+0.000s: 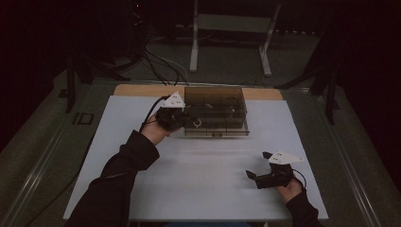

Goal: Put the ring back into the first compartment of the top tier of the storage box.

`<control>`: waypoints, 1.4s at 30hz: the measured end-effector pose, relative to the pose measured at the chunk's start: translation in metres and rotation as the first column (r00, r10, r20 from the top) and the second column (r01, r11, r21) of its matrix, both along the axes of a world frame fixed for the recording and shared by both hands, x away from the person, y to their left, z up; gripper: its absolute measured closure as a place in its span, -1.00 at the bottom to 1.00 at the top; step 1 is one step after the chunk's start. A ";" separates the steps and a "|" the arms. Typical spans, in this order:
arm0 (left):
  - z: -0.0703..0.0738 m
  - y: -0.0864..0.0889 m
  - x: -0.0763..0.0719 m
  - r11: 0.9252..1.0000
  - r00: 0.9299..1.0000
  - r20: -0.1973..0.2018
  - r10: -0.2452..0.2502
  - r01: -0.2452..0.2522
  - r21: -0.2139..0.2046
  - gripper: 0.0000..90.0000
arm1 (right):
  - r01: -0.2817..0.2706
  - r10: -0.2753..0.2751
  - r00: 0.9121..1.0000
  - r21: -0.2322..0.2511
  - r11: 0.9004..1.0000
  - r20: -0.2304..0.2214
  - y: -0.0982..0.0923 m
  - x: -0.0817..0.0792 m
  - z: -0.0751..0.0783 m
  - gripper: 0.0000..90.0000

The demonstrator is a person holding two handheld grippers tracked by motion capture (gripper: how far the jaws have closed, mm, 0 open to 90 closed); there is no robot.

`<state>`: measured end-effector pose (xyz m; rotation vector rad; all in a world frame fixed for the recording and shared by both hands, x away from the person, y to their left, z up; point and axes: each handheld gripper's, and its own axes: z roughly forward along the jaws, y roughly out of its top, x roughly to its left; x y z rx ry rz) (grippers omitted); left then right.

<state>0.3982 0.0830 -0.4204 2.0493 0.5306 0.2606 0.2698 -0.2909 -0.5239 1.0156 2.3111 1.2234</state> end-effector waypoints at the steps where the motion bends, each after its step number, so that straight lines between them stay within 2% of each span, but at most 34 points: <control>1: 0.000 0.000 0.001 1.000 1.000 -0.001 0.008 -0.008 -0.005 1.00 | 0.000 0.000 1.000 0.001 1.000 0.000 0.000 0.000 0.000 -0.99; 9: -0.004 -0.002 0.007 0.999 0.999 0.002 0.038 -0.038 -0.005 1.00 | 0.000 0.000 1.000 0.000 1.000 -0.001 -0.001 0.000 0.000 -0.99; 18: -0.009 -0.009 0.011 0.999 0.999 -0.006 0.043 -0.043 0.003 1.00 | -0.002 0.002 1.000 -0.001 1.000 0.001 0.000 0.000 0.000 -0.99; 21: -0.014 -0.013 0.014 0.999 0.998 -0.022 0.051 -0.051 0.009 1.00 | -0.002 0.002 1.000 -0.003 1.000 -0.001 0.000 0.000 0.000 -0.99; 25: -0.018 -0.016 0.016 0.998 0.998 -0.024 0.060 -0.060 0.011 1.00 | -0.003 0.003 1.000 -0.001 1.000 0.001 -0.001 -0.001 0.000 -0.99; 36: -0.031 -0.013 0.020 0.996 0.994 -0.056 0.090 -0.089 0.014 1.00 | -0.004 0.004 1.000 -0.001 1.000 0.000 0.000 -0.001 0.000 -0.99; 42: -0.036 -0.014 0.020 0.995 0.994 -0.060 0.096 -0.095 0.024 0.99 | -0.003 0.003 1.000 0.001 1.000 -0.001 -0.001 -0.001 0.000 -0.99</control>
